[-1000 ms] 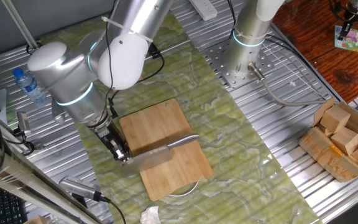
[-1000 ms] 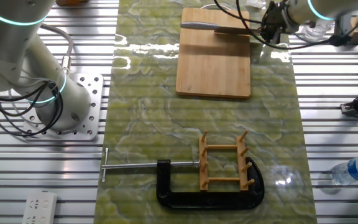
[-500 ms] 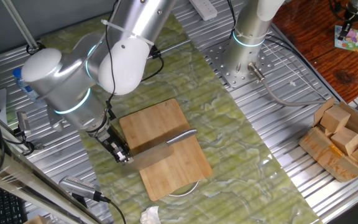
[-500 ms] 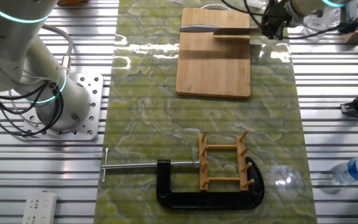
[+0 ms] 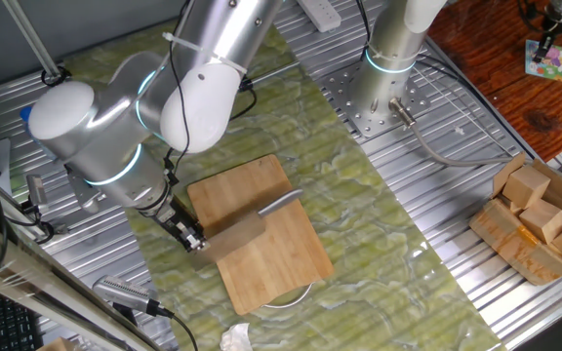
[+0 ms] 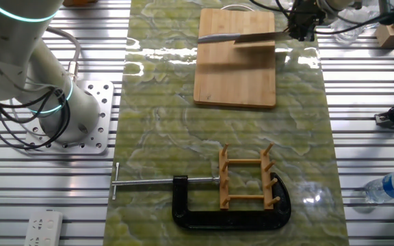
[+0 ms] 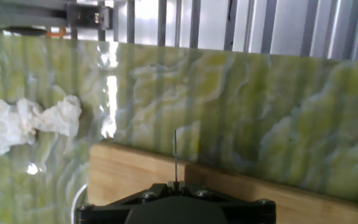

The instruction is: Put the knife on the knife rack

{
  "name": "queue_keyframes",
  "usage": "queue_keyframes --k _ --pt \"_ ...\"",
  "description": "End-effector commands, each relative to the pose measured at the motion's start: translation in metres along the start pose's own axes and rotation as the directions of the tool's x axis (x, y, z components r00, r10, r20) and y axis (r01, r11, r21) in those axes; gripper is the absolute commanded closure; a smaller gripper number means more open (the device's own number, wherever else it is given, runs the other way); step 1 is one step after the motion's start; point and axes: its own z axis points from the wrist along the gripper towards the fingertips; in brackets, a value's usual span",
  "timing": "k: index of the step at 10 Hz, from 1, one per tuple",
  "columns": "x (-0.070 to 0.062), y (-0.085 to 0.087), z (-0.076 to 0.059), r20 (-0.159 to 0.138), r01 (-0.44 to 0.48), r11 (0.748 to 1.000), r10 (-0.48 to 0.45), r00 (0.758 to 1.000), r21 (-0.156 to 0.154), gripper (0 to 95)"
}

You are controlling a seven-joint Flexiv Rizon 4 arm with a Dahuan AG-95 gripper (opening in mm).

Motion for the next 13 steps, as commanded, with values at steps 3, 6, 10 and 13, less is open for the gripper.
queue_keyframes --k 3,6,10,13 --pt "0.001 -0.003 -0.003 -0.022 0.014 1.000 -0.013 1.000 0.021 95.0" --pt "-0.004 -0.001 0.002 -0.017 -0.014 1.000 0.014 1.000 0.028 95.0" --pt "-0.011 0.006 0.009 0.000 -0.031 0.999 0.031 1.000 0.030 95.0" --pt "-0.012 0.007 0.010 -0.001 -0.040 0.998 0.040 0.999 0.041 95.0"
